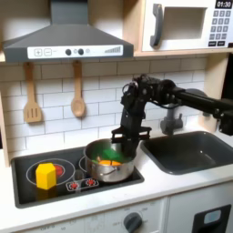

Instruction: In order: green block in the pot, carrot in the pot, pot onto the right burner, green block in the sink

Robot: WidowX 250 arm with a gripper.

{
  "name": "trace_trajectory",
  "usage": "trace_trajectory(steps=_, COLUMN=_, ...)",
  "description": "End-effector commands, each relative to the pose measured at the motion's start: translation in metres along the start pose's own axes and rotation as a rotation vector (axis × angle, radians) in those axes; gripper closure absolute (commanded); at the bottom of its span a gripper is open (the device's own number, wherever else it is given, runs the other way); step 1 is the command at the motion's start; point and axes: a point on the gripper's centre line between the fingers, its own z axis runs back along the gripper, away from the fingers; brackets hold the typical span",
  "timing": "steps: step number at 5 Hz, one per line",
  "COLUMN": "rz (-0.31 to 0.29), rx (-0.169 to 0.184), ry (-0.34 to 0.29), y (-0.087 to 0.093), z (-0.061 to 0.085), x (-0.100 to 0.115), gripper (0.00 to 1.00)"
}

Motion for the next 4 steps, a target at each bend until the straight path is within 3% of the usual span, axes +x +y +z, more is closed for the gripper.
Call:
trace_trajectory(steps=1, rz=0.06, rx=0.014, ry=-0.043, y=0.015, z=0.015, x=0.011, gripper=0.0)
trace_trajectory(steps=4, rz=0.108, rx=0.018, ry=-0.051, y=0.035, z=0.018, x=0.008, gripper=0.0)
